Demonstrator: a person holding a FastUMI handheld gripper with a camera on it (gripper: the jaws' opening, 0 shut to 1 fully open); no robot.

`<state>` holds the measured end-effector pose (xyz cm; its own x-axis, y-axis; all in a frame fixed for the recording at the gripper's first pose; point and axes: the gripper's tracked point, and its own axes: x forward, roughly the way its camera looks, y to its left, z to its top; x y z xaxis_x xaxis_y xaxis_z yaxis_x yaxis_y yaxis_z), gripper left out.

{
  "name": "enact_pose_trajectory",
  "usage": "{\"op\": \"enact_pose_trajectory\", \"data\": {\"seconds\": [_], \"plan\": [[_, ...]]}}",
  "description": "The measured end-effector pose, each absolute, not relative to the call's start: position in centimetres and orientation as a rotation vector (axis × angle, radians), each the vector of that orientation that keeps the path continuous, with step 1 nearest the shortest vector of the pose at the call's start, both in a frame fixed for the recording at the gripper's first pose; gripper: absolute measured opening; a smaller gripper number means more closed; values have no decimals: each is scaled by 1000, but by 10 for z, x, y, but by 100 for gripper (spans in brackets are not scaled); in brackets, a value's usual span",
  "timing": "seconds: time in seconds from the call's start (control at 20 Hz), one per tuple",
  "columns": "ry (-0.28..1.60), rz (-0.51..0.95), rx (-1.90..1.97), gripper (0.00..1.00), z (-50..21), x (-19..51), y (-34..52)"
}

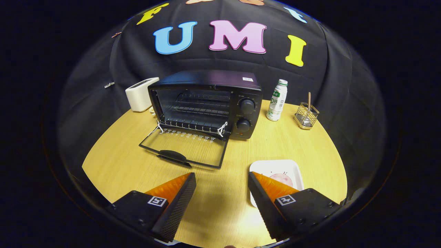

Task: Open the toaster oven, put the food inside, and close the toaster oven door.

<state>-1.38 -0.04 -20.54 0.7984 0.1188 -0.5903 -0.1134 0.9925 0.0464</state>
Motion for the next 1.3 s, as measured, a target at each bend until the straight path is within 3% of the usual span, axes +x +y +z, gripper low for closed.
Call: {"op": "enact_pose_trajectory", "data": {"seconds": [0.75,1.3], "plan": [[677,110,103,99,-201,14,-126],[896,109,243,100,-265,23,-197]]}}
